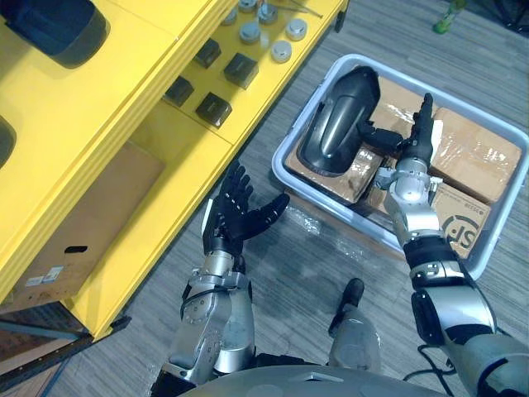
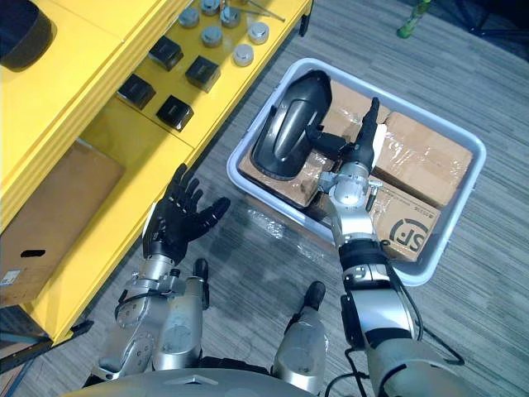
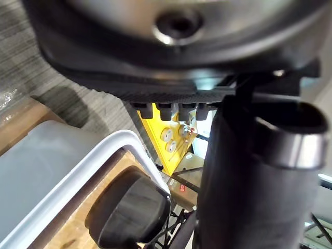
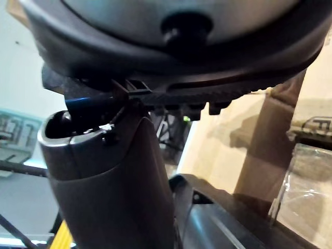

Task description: Walk over and take three plastic housings, then place them on the shelf

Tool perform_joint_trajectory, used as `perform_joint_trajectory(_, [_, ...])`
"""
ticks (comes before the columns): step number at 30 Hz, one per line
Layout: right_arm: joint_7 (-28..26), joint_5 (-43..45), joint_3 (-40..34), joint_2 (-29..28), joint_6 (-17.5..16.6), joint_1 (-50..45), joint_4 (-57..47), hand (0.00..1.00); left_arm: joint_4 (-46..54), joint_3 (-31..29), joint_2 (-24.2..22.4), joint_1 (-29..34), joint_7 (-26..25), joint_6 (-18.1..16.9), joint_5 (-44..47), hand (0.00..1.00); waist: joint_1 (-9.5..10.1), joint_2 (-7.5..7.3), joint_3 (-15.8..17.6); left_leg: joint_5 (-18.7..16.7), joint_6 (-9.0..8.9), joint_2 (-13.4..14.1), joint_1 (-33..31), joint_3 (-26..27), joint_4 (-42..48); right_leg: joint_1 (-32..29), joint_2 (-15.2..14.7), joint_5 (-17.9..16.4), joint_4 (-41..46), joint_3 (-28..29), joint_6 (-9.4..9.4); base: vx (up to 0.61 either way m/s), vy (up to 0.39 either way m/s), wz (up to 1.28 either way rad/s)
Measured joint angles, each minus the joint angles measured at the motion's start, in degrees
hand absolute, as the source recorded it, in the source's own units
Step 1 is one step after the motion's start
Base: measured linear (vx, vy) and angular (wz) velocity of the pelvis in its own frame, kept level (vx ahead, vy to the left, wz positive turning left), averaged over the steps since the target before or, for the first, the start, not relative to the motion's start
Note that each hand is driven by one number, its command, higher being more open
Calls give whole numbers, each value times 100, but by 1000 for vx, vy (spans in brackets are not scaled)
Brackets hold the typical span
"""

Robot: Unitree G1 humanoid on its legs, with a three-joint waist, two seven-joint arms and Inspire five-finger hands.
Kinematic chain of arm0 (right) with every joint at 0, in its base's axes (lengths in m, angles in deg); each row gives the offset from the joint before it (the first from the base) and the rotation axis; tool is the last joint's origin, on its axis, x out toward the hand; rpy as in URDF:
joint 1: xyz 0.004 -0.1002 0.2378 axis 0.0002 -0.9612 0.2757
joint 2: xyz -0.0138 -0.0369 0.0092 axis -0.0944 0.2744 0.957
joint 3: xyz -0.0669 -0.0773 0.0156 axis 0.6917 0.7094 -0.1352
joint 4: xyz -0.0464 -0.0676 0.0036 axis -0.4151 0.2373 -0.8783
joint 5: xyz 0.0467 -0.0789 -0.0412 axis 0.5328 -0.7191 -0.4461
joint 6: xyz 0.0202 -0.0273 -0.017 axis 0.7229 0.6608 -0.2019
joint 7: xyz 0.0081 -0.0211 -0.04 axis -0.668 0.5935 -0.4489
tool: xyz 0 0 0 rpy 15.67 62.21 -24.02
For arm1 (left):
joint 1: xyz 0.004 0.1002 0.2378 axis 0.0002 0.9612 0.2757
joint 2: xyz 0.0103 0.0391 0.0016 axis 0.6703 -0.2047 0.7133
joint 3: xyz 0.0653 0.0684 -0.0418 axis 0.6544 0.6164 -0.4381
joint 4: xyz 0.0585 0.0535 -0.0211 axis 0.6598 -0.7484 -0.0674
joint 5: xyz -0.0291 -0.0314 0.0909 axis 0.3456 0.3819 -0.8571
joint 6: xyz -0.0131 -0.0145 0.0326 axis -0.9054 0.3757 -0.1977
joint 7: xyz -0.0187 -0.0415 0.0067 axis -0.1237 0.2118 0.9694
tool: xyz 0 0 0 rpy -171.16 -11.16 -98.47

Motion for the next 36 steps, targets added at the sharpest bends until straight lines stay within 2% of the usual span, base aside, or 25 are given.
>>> perform_joint_trajectory(4, [-199,-116,299,429,308,468,700,100,-355,133,-18,-180,-56,-25,4,100,135,83,130,51,9,-27,-82,-34,6,-115,-50,-22,149,-49,1,-60,7,5])
perform_joint_trajectory(5, [-342,-358,471,588,437,727,902,0,-471,177,-19,-178,-128,-25,25,100,143,88,132,66,10,-36,-198,-75,45,-209,-62,-41,206,-72,1,-63,2,7])
perform_joint_trajectory(6, [-362,-416,507,619,477,786,954,0,-490,177,-21,-182,-132,-25,27,100,143,93,135,68,13,-36,-222,-82,59,-220,-61,-42,206,-77,2,-72,1,9])
perform_joint_trajectory(7, [-458,-613,717,845,699,1060,1219,0,-657,246,-36,-272,-160,-27,33,100,165,167,177,72,18,-39,-286,-114,113,-236,-66,-44,212,-114,4,-55,2,5])
perform_joint_trajectory(9, [-573,-896,972,1043,1008,1257,1413,0,-803,306,-42,-337,-196,-27,66,100,229,202,193,94,20,-45,-321,-127,115,-275,-75,-45,237,-132,6,-81,1,5])
perform_joint_trajectory(13, [-933,-1544,1243,1429,1717,1629,1751,0,-869,365,-31,-309,-310,-27,74,100,280,206,195,179,13,-65,-422,-267,80,-307,-78,-61,312,-259,-12,-57,-11,15])
perform_joint_trajectory(16, [-1215,-1989,1349,1520,2057,1828,1973,0,-868,361,-14,-307,-397,-28,74,100,282,206,195,245,15,-95,-410,-303,32,-283,-100,-61,327,-301,-12,-40,-3,9])
perform_joint_trajectory(20, [-1401,-2037,1512,1511,2424,1921,2297,0,-865,360,-12,-302,-422,-28,72,100,334,206,195,366,7,-114,-287,-311,-155,-206,-115,-68,326,-359,-23,-9,-8,5])
perform_joint_trajectory(25, [-1548,-2042,1458,1507,2609,1989,2425,0,-694,339,45,-258,-422,-26,73,100,350,205,195,547,-19,-113,-84,-285,-478,-153,-114,-81,325,-372,-51,-4,-19,1])
perform_joint_trajectory(29, [-1615,-2035,1302,1507,2618,1986,2469,0,-395,326,60,-53,-411,-24,75,100,313,205,195,631,-39,-112,42,-274,-643,-89,-108,-90,304,-387,-66,0,0,0])
perform_joint_trajectory(33, [-1274,-2022,1276,1507,2349,1866,2451,0,-288,230,183,86,-185,-24,77,100,224,193,201,706,-54,-92,206,-233,-822,-9,-79,-85,251,-366,-71,7,-11,-3])
perform_joint_trajectory(36, [-834,-2028,1168,1512,2053,1380,1776,0,-6,103,222,202,-179,-81,70,100,136,125,235,721,-71,-33,412,-148,-948,120,-21,-73,156,-332,-84,30,-31,-12])
